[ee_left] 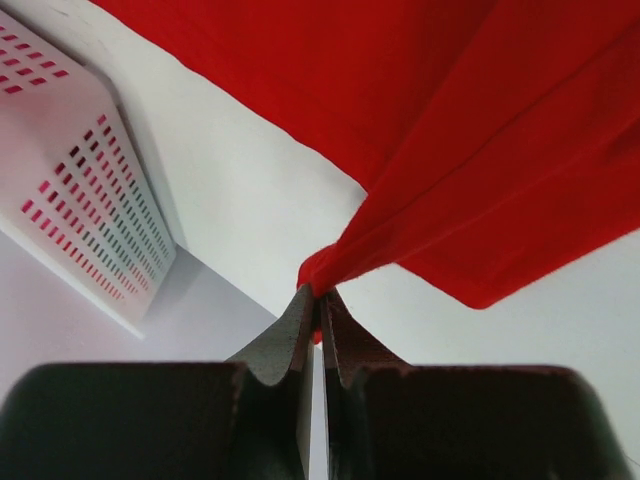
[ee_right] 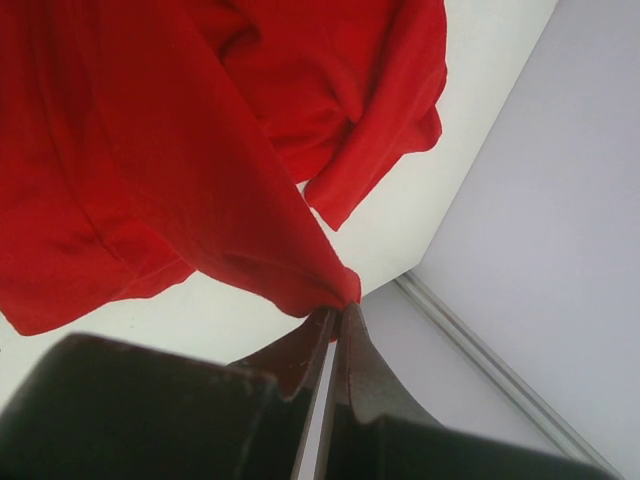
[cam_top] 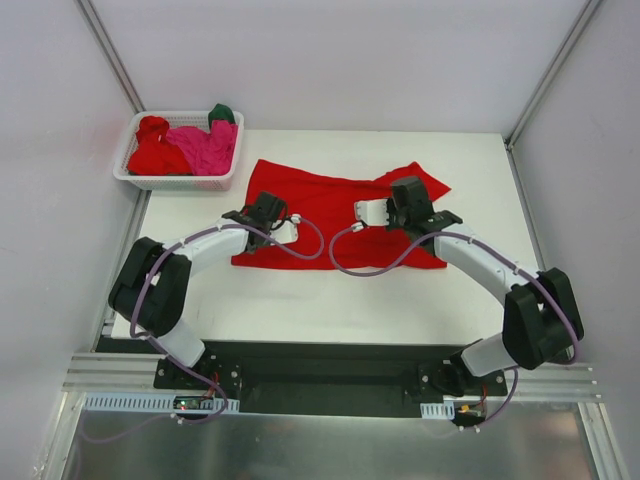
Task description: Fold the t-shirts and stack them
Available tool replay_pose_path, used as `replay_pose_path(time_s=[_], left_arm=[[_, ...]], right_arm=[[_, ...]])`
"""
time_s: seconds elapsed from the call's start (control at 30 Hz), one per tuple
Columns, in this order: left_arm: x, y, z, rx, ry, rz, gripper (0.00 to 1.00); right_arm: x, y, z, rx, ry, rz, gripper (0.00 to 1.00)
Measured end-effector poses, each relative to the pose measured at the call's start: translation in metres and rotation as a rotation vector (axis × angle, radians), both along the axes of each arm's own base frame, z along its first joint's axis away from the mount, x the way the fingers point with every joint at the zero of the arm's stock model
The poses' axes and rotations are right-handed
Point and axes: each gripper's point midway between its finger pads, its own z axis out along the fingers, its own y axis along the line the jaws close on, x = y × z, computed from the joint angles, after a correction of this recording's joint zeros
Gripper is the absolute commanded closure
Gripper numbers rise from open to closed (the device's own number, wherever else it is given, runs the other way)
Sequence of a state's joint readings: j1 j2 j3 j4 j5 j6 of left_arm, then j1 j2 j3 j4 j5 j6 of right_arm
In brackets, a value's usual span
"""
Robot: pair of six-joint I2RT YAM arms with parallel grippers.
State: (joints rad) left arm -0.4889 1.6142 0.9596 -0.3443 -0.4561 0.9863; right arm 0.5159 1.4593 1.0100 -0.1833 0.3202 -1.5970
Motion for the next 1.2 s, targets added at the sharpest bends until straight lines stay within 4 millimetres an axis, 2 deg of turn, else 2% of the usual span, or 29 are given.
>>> replay_pose_path(time_s=[0.27, 0.53, 0.83, 0.87, 0.9, 0.93, 1.1, 1.2], left_arm=[[0.013, -0.007, 0.008, -0.015, -0.028, -0.001, 1.0], [0.018, -0.004, 0.012, -0.02, -0.04, 0.014, 1.0], [0.02, 0.014, -0.014, 0.039, 0.026, 0.063, 0.99], [0.022, 0.014, -0.016, 0.041, 0.029, 0.066, 0.89], [0.023, 0.015, -0.017, 0.042, 0.031, 0.07, 0.7], [0.025, 0.014, -0.018, 0.043, 0.031, 0.072, 0.01], [0.031, 0.014, -0.014, 0.045, 0.011, 0.086, 0.01], [0.031, 0.014, -0.009, 0.04, 0.003, 0.091, 0.01]], right_arm=[[0.008, 0.004, -0.002, 0.001, 0.002, -0.003, 0.99], [0.018, 0.007, -0.001, 0.009, -0.011, -0.017, 0.99], [0.026, 0.004, -0.014, -0.013, 0.004, -0.037, 0.97], [0.027, 0.004, -0.016, -0.017, 0.007, -0.041, 0.68], [0.028, 0.003, -0.018, -0.021, 0.009, -0.045, 0.33], [0.028, 0.002, -0.02, -0.019, 0.011, -0.052, 0.02], [0.039, -0.002, -0.018, -0.034, -0.002, -0.098, 0.04], [0.041, -0.012, -0.011, -0.012, -0.008, -0.152, 0.04]])
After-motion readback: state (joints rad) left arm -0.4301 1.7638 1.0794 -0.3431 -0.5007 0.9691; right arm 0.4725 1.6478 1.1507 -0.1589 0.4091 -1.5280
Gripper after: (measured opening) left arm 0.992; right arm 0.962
